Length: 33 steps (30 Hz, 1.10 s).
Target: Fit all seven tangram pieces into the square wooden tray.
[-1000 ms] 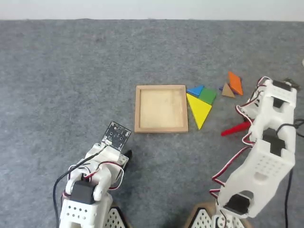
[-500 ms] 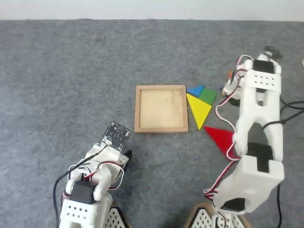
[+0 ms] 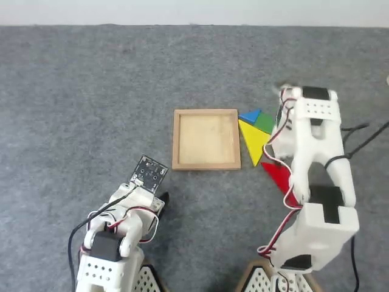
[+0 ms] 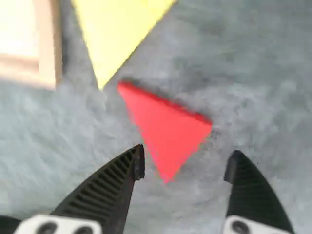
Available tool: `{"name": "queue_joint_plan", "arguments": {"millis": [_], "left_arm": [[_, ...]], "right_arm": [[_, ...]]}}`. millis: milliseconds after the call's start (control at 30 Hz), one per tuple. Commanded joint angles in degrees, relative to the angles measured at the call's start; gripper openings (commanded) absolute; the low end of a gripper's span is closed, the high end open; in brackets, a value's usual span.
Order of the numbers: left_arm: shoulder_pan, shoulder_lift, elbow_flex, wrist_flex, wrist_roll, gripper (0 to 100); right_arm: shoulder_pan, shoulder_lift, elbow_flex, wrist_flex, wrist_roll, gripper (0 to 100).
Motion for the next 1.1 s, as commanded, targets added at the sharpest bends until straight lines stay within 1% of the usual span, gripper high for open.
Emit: {"name": "queue_joint_plan", "arguments": {"millis": [0,67,167,300,400,533,733,800,933,1000,1067], "left_arm": [[0.35,-1.14,-0.75,0.35,0.44,18],[0.35,-1.14,-0.75,0.35,0.44,18],[0.35,-1.14,-0.75,0.35,0.44,18],[0.35,-1.14,-0.75,0.35,0.44,18],[0.35,-1.14,-0.75,0.35,0.44,18],[0.35,-1.14,-0.75,0.35,0.44,18],[0.35,-1.14,-0.75,0.35,0.44,18],[0.35,-1.14,-0.75,0.35,0.44,18],[0.35,-1.14,-0.75,0.35,0.44,18],[0.35,-1.14,-0.75,0.35,0.44,18],[0.35,-1.14,-0.75,0.35,0.44,18]], "right_arm": [[0.92,-3.91,5.45,-6.55,11.25,28.1],[1.27,-4.0,8.97,-10.59,15.3,28.1],[2.07,-5.32,11.96,-13.76,22.42,28.6],[2.24,-8.66,15.12,-14.11,32.0,33.7],[2.68,-11.56,17.14,-14.2,35.16,34.9],[1.19,-12.7,21.89,-17.01,35.34,34.9],[-0.22,-12.62,30.59,-28.79,34.64,34.8],[-0.48,-12.62,32.35,-32.4,32.18,34.7],[0.92,-12.62,32.44,-35.03,28.04,34.6],[1.36,-12.62,32.44,-35.38,27.52,31.5],[1.36,-12.62,32.44,-35.38,27.52,23.4]]}}
